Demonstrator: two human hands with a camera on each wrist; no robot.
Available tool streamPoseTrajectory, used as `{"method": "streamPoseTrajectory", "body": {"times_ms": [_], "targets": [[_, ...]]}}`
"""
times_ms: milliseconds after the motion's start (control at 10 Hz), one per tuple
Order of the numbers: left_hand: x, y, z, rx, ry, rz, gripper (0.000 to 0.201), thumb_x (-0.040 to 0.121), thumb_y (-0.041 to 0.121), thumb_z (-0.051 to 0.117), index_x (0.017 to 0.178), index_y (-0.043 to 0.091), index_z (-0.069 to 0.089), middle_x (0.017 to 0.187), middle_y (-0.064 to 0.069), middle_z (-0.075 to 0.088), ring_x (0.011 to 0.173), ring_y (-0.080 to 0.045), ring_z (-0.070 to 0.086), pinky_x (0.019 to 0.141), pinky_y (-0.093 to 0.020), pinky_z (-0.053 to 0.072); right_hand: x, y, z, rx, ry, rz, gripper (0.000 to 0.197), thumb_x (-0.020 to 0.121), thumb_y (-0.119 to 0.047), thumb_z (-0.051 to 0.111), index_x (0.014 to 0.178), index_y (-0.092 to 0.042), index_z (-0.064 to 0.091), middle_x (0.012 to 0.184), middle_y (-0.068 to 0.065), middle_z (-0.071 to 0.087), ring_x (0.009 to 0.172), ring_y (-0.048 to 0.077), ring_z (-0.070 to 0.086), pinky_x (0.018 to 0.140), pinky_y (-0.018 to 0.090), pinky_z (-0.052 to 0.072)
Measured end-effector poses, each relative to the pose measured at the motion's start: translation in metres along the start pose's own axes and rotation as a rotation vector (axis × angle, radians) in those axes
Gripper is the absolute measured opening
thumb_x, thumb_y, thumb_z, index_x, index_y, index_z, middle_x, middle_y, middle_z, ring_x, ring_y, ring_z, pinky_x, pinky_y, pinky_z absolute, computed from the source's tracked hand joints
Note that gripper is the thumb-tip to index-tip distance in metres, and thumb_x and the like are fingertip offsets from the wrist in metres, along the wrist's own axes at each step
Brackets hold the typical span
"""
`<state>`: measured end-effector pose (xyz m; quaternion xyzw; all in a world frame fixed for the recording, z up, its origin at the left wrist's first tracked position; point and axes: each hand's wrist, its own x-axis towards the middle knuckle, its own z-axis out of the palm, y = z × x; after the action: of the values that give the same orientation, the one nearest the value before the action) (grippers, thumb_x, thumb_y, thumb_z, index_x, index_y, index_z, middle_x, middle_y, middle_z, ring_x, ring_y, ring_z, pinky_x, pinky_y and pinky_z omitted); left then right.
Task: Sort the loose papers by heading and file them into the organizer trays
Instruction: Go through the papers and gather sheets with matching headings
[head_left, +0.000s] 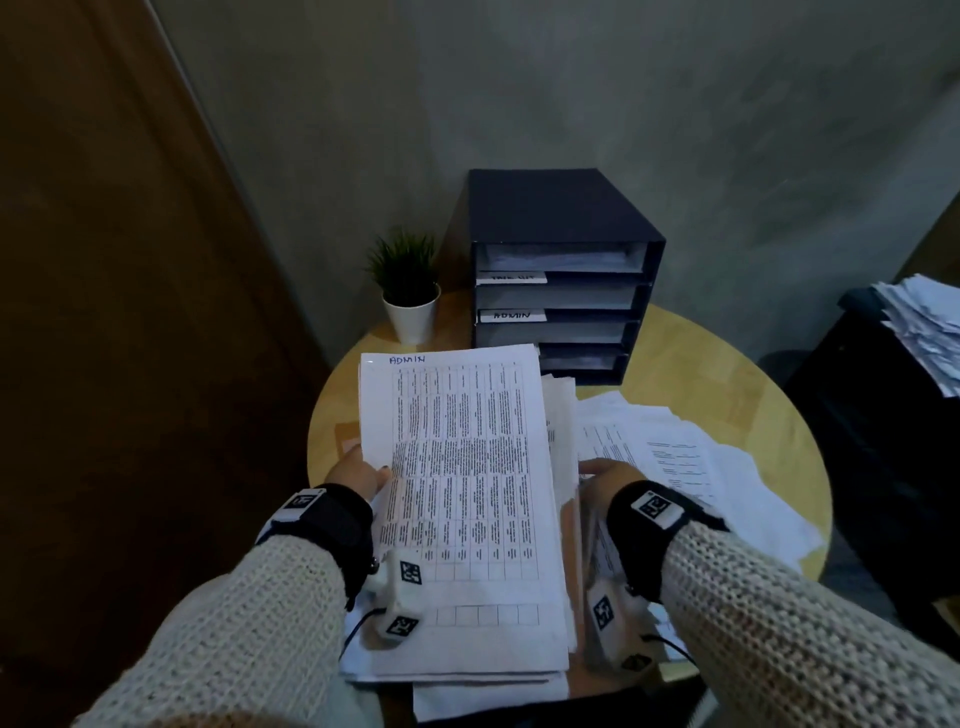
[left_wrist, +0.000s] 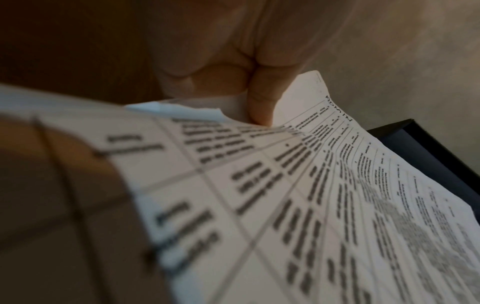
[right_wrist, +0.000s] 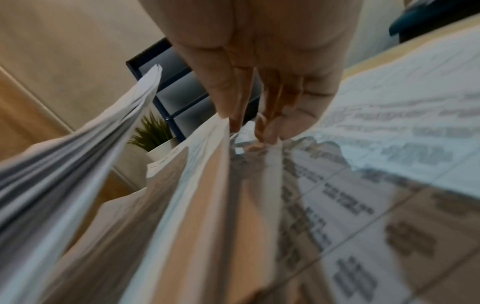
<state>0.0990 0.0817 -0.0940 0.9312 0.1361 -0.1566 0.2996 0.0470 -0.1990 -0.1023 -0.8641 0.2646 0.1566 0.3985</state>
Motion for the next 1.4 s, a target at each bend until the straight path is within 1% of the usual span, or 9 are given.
{"method": "streamPoseTrajectory", "body": {"times_ms": [200, 400, 500, 600, 800, 1000, 1100, 1300, 1400], "targets": [[0.001, -0.002, 0.003, -0.019, 0.004, -0.003, 0.046, 0.097, 0.013, 0.047, 0.141, 0.008, 0.036, 0.138, -0.015, 0.051, 0.123, -0.033, 0.050, 0.098, -0.032, 0.039, 0.005, 0.015, -0.017, -0.032, 0.029, 0.090, 0.055, 0.093, -0.027, 0.057, 0.143, -0.014, 0.040, 0.145, 0.008, 0.045, 0.130, 0.027, 0.048, 0.106, 0.030, 0.038], [0.005, -0.007, 0.008, 0.015, -0.016, -0.021, 0.047, 0.097, 0.016, 0.048, 0.140, 0.004, 0.035, 0.137, -0.016, 0.051, 0.123, -0.032, 0.050, 0.096, -0.030, 0.040, 0.013, 0.016, 0.000, 0.278, -0.032, 0.059, 0.058, 0.087, -0.028, 0.066, 0.138, -0.013, 0.044, 0.119, 0.014, 0.058, 0.063, 0.014, 0.049, 0.060, 0.026, 0.042], [0.008, -0.008, 0.012, 0.023, -0.034, -0.002, 0.048, 0.096, 0.018, 0.049, 0.140, 0.006, 0.035, 0.136, -0.017, 0.052, 0.122, -0.033, 0.051, 0.097, -0.032, 0.040, 0.021, 0.013, -0.001, 0.310, -0.053, 0.094, 0.037, 0.096, -0.030, 0.052, 0.128, -0.012, 0.047, 0.098, 0.005, 0.051, 0.061, 0.007, 0.038, 0.056, 0.020, 0.034], [0.010, -0.009, 0.015, 0.048, -0.037, 0.007, 0.047, 0.096, 0.019, 0.048, 0.140, 0.006, 0.036, 0.136, -0.016, 0.052, 0.123, -0.032, 0.051, 0.098, -0.030, 0.040, 0.017, 0.004, -0.005, 0.311, -0.095, 0.159, 0.037, 0.097, -0.042, 0.043, 0.073, -0.016, 0.050, 0.071, 0.000, 0.047, 0.060, 0.013, 0.043, 0.061, 0.023, 0.039], [0.016, -0.010, 0.023, 0.070, -0.055, -0.011, 0.047, 0.096, 0.019, 0.049, 0.139, 0.004, 0.037, 0.138, -0.015, 0.050, 0.125, -0.030, 0.049, 0.098, -0.027, 0.039, 0.030, 0.001, -0.003, 0.105, -0.137, 0.123, 0.059, 0.089, -0.062, 0.043, 0.100, -0.007, 0.062, 0.066, -0.004, 0.040, 0.059, 0.011, 0.039, 0.063, 0.025, 0.036], [0.024, -0.014, 0.030, 0.038, -0.081, -0.041, 0.045, 0.096, 0.017, 0.050, 0.138, 0.003, 0.039, 0.138, -0.015, 0.050, 0.124, -0.030, 0.050, 0.097, -0.028, 0.040, 0.031, 0.000, -0.005, 0.139, -0.072, 0.041, 0.034, 0.089, -0.047, 0.056, 0.081, -0.015, 0.063, 0.090, 0.012, 0.059, 0.088, 0.026, 0.056, 0.089, 0.036, 0.045], [0.026, -0.015, 0.029, 0.035, -0.072, -0.075, 0.048, 0.096, 0.018, 0.048, 0.139, 0.002, 0.036, 0.140, -0.016, 0.047, 0.126, -0.029, 0.048, 0.099, -0.028, 0.039, 0.035, 0.011, -0.014, 0.192, -0.018, 0.058, 0.036, 0.083, -0.037, 0.068, 0.060, -0.016, 0.049, 0.075, 0.011, 0.058, 0.078, 0.027, 0.058, 0.095, 0.047, 0.048], [0.024, -0.012, 0.029, 0.044, -0.042, -0.090, 0.050, 0.098, 0.018, 0.045, 0.143, 0.002, 0.031, 0.143, -0.018, 0.042, 0.130, -0.031, 0.044, 0.102, -0.030, 0.037, 0.020, 0.043, -0.050, -0.257, -0.038, 0.260, 0.044, 0.091, -0.033, 0.058, 0.125, -0.005, 0.059, 0.131, 0.012, 0.058, 0.123, 0.026, 0.054, 0.062, 0.018, 0.040], [0.027, -0.014, 0.032, 0.029, -0.023, -0.090, 0.050, 0.096, 0.019, 0.048, 0.142, 0.002, 0.033, 0.141, -0.017, 0.046, 0.127, -0.031, 0.047, 0.099, -0.031, 0.039, 0.008, 0.061, -0.062, -0.325, 0.028, 0.246, 0.044, 0.095, -0.030, 0.053, 0.131, -0.004, 0.053, 0.136, 0.014, 0.053, 0.127, 0.026, 0.050, 0.070, 0.021, 0.046]]}}
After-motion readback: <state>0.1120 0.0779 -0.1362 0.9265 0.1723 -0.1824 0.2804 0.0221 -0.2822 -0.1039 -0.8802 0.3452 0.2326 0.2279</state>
